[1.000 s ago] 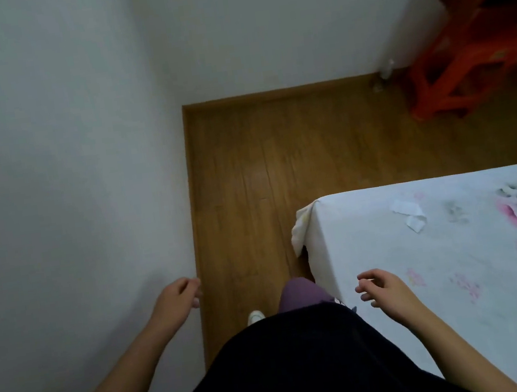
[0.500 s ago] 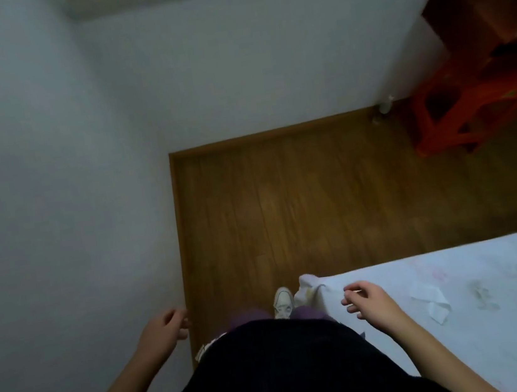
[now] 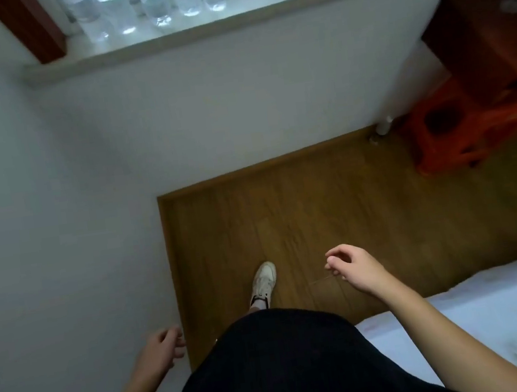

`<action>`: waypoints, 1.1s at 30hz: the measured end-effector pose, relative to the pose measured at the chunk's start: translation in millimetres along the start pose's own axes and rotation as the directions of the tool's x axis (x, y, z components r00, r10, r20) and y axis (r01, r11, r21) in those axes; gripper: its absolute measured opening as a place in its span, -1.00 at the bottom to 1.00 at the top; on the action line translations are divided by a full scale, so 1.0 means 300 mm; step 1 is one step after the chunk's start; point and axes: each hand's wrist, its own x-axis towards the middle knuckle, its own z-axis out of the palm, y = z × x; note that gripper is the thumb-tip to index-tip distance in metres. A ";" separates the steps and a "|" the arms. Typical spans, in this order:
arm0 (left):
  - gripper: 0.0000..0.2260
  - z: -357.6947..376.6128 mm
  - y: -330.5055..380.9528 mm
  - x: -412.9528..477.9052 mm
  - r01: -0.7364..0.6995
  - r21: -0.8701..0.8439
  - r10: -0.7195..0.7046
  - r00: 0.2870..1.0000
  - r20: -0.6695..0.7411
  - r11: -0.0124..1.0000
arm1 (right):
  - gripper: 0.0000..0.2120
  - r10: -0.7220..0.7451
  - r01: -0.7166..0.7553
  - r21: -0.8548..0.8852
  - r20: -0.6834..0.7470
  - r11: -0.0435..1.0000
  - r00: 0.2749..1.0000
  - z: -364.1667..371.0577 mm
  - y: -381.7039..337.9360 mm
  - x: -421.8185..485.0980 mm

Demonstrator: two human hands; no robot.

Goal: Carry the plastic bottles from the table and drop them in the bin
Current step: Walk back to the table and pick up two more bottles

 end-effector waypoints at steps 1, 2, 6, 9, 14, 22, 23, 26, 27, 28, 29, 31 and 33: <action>-0.73 -0.002 0.076 0.049 -0.028 0.034 0.027 0.999 0.024 0.999 | -0.94 0.040 -0.040 0.024 -0.028 0.999 0.999 -0.018 0.009 0.020; -0.73 0.000 0.159 0.087 -0.059 0.068 0.055 0.997 0.054 0.996 | -0.94 0.088 -0.085 0.052 -0.057 0.995 0.994 -0.035 0.020 0.032; -0.74 0.029 0.512 0.189 -0.241 0.254 0.197 0.962 0.187 0.937 | -0.92 0.292 -0.260 0.201 -0.150 0.944 0.945 -0.105 0.087 0.029; -0.75 0.111 0.778 0.226 -0.385 0.342 0.309 0.916 0.258 0.857 | -0.90 0.404 -0.313 0.353 -0.224 0.882 0.887 -0.143 0.162 -0.014; -0.77 0.360 1.153 0.253 -0.519 0.418 0.361 0.842 0.401 0.746 | -0.86 0.613 -0.378 0.595 -0.256 0.710 0.747 -0.190 0.328 -0.113; -0.79 0.812 1.580 0.181 -0.653 0.574 0.295 0.747 0.596 0.495 | -0.81 0.785 -0.378 0.800 -0.176 0.465 0.593 -0.367 0.586 -0.118; -0.80 0.855 1.624 0.170 -0.655 0.576 0.299 0.747 0.594 0.489 | -0.80 0.782 -0.375 0.807 -0.163 0.457 0.602 -0.410 0.605 -0.092; -0.78 0.968 1.756 0.130 -0.654 0.595 0.312 0.752 0.581 0.468 | -0.81 0.757 -0.352 0.818 -0.147 0.455 0.637 -0.589 0.597 -0.009; -0.77 1.007 1.794 0.118 -0.658 0.597 0.319 0.750 0.580 0.459 | -0.83 0.736 -0.340 0.808 -0.163 0.482 0.657 -0.657 0.587 0.023; -0.76 1.047 1.833 0.107 -0.661 0.597 0.325 0.747 0.580 0.454 | -0.84 0.711 -0.327 0.796 -0.175 0.509 0.681 -0.733 0.576 0.056; -0.76 1.083 1.869 0.102 -0.665 0.591 0.332 0.744 0.580 0.456 | -0.86 0.689 -0.309 0.790 -0.189 0.530 0.699 -0.811 0.571 0.086; -0.75 1.155 1.939 0.091 -0.664 0.583 0.355 0.745 0.564 0.469 | -0.88 0.643 -0.271 0.767 -0.228 0.581 0.731 -0.964 0.561 0.133; -0.74 1.228 2.004 0.086 -0.650 0.591 0.348 0.758 0.552 0.478 | -0.92 0.603 -0.228 0.743 -0.282 0.629 0.746 -1.101 0.559 0.167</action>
